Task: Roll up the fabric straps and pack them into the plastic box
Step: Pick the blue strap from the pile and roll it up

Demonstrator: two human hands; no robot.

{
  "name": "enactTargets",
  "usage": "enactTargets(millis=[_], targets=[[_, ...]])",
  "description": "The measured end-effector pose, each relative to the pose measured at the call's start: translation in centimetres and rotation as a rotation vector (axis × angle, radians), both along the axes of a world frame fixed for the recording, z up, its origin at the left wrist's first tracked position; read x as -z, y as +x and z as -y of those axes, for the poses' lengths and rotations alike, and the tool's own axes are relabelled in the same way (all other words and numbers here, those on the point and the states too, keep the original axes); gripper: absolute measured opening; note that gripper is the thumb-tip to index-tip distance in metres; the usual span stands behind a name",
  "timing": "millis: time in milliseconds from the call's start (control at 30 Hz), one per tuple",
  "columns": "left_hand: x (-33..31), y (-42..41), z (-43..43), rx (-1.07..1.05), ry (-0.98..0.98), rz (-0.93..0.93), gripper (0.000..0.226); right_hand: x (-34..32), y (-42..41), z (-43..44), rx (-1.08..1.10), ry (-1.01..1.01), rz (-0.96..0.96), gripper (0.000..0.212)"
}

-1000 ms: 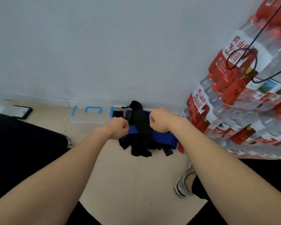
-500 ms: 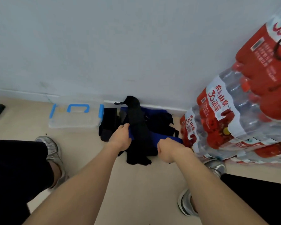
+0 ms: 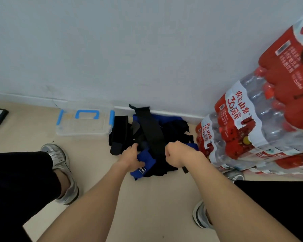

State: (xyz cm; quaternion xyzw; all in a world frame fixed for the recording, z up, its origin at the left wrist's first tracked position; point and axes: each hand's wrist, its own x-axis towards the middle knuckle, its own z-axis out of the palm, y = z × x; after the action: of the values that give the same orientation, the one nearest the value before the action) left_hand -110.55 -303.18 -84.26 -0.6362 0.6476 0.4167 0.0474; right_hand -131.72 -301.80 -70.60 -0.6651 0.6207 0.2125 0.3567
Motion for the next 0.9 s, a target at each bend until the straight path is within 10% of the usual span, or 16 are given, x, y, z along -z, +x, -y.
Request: enactTargets(millis=[467, 667, 900], targets=[[-7.3, -0.2, -2.4, 0.076, -0.078, -0.260, 0.027, -0.2, -0.9, -1.0, 0.080, -0.055, -0.025, 0.005], [-12.0, -2.4, -2.8, 0.044, -0.215, -0.452, 0.026, -0.5, -2.1, -1.5, 0.380, 0.007, 0.274, 0.127], [-14.2, -3.1, -4.1, -0.015, -0.464, -0.428, 0.031, 1.1, -2.7, -3.5, 0.519, -0.202, 0.650, 0.072]])
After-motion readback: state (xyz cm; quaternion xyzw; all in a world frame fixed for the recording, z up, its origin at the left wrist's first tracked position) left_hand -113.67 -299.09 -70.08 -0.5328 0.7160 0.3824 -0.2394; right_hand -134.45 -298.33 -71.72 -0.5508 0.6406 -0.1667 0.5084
